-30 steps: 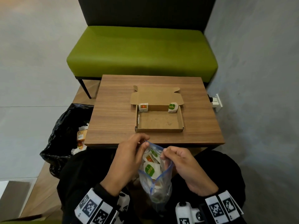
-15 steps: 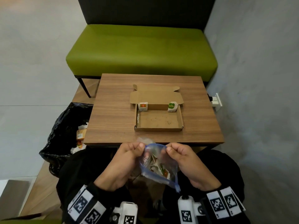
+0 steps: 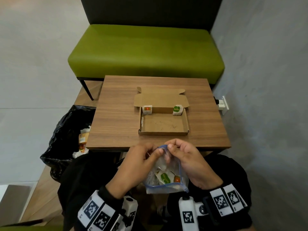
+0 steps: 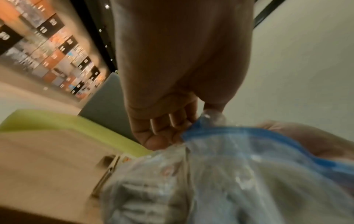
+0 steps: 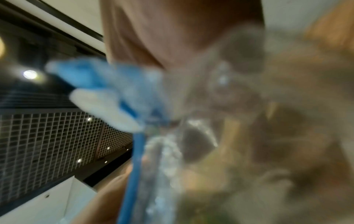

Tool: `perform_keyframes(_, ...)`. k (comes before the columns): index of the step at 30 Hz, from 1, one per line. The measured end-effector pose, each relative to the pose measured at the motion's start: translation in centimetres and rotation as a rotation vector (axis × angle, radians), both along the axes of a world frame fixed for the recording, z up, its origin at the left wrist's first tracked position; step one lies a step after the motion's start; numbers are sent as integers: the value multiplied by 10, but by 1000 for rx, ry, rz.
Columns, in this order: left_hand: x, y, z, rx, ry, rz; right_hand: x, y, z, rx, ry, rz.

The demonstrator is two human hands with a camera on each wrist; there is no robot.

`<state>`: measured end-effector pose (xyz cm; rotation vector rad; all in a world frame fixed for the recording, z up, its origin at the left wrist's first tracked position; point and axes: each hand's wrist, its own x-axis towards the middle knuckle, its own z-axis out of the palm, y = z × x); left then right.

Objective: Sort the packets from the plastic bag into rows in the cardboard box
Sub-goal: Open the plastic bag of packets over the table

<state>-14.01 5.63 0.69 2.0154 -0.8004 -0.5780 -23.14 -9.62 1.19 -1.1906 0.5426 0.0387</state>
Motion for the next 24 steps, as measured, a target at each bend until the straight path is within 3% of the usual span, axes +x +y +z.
perform_keyframes(2,0,-1,-5,-56,117,110,-1,-1,0,-118,47,-29)
perform_keyframes(5,-1,0,-8,-130,177,290,-11,-6,-1,-616,166,-37)
perform_keyframes(9,-8,-3,-6,-132,125,327,-22,-4,3,-1085,274,-36)
perform_keyframes(11,-11,-5,-7,-146,92,356,-23,-5,-1,-1225,332,-33)
perform_keyframes(13,-11,-5,-7,-151,78,368,-23,-9,-6,-1127,324,-71)
perform_keyframes(16,-11,-4,-7,-152,74,358,-22,-15,-13,-702,169,-117)
perform_keyframes(20,-7,-2,-10,-151,102,348,-20,-16,-12,-408,137,-61)
perform_keyframes(24,4,3,-20,6,83,323,-16,-23,-1,140,123,-41)
